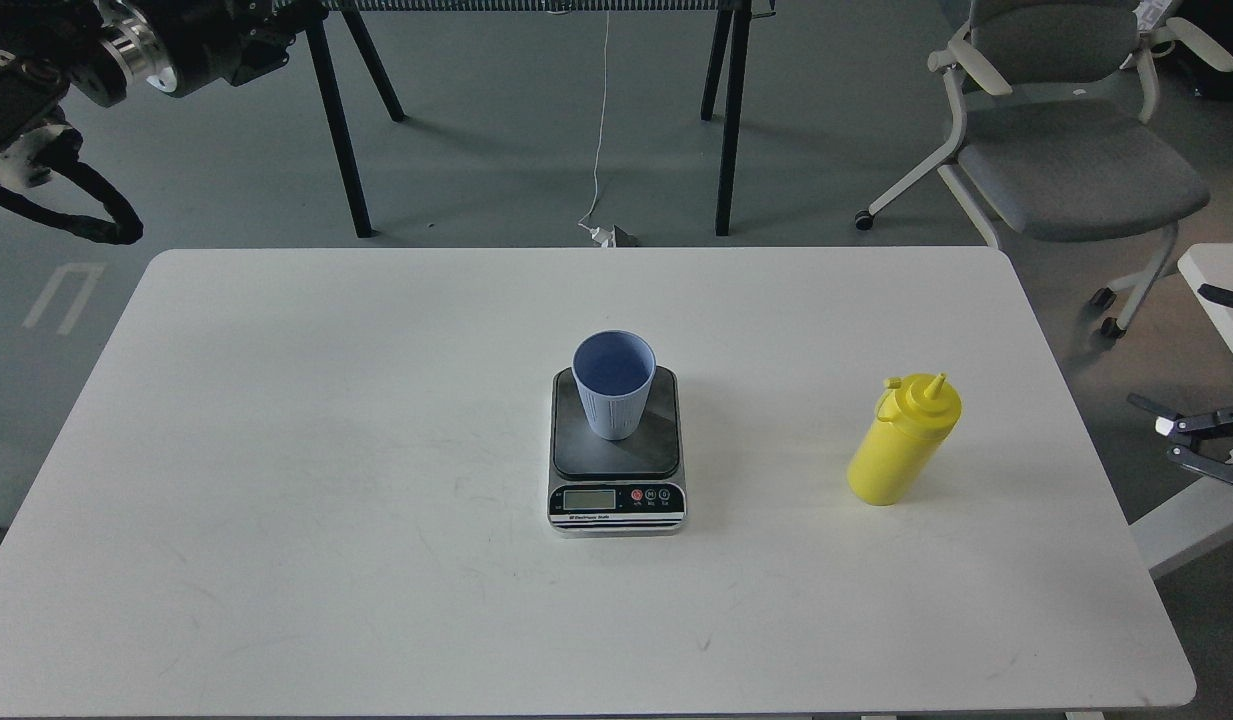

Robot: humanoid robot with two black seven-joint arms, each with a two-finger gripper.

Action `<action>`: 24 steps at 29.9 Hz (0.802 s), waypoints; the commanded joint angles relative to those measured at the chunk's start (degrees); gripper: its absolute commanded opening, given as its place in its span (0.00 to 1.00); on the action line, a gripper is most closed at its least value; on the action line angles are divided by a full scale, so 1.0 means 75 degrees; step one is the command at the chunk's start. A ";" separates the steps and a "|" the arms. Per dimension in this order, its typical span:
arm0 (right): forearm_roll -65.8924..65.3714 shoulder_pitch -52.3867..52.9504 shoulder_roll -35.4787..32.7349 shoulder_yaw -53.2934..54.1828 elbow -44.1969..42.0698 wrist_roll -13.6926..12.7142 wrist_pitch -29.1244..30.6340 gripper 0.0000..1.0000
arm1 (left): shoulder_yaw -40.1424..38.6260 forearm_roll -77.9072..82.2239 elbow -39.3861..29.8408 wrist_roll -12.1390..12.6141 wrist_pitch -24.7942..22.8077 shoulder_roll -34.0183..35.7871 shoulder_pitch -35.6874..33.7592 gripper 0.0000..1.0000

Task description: Pour seasoning into cup on scale with both arms

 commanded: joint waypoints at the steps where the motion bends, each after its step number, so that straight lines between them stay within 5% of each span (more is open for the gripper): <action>1: -0.0025 -0.0048 0.0195 -0.0340 -0.0143 0.0452 0.0000 0.99 | 0.0011 0.0015 0.0006 0.0000 0.0000 -0.0024 0.0158 0.99; 24: -0.1326 -0.0318 0.1543 -0.0447 -0.0717 0.0687 0.0000 0.99 | 0.0011 0.0308 0.0006 0.0000 0.0000 -0.0048 0.0322 0.99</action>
